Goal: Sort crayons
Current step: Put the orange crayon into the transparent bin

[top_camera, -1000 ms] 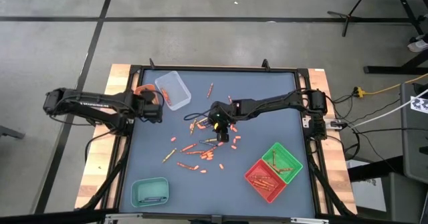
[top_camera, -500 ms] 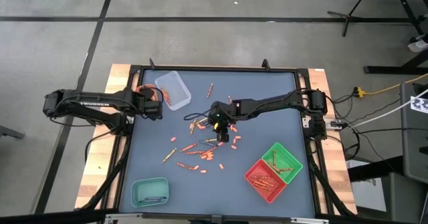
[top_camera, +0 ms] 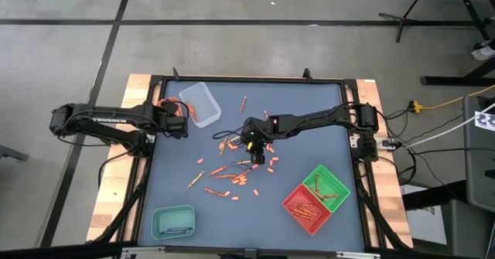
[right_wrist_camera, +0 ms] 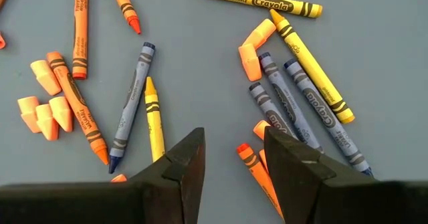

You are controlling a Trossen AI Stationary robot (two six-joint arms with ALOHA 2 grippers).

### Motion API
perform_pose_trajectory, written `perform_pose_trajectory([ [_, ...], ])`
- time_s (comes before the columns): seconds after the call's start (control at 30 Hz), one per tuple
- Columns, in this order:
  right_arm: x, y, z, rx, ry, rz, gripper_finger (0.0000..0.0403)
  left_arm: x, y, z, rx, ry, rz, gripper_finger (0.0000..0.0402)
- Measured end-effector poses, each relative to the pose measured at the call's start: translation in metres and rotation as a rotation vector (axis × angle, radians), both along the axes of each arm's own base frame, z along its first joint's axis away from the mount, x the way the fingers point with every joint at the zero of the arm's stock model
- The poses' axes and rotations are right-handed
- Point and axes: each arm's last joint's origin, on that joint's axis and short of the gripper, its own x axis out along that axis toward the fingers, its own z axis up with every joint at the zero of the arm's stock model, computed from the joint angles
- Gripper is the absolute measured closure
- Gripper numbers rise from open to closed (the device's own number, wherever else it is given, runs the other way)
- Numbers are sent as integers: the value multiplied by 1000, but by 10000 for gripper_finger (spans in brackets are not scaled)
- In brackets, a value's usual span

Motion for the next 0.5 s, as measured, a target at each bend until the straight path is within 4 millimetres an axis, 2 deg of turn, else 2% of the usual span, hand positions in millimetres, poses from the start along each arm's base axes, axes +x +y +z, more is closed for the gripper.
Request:
perform_pose_trajectory([
  [0.27,0,0,0,1,1,-3,251,1,0,0,2,-11,1,273],
  [0.5,-2,-10,-2,-75,33,-256,251,3,0,0,5,-35,1,272],
])
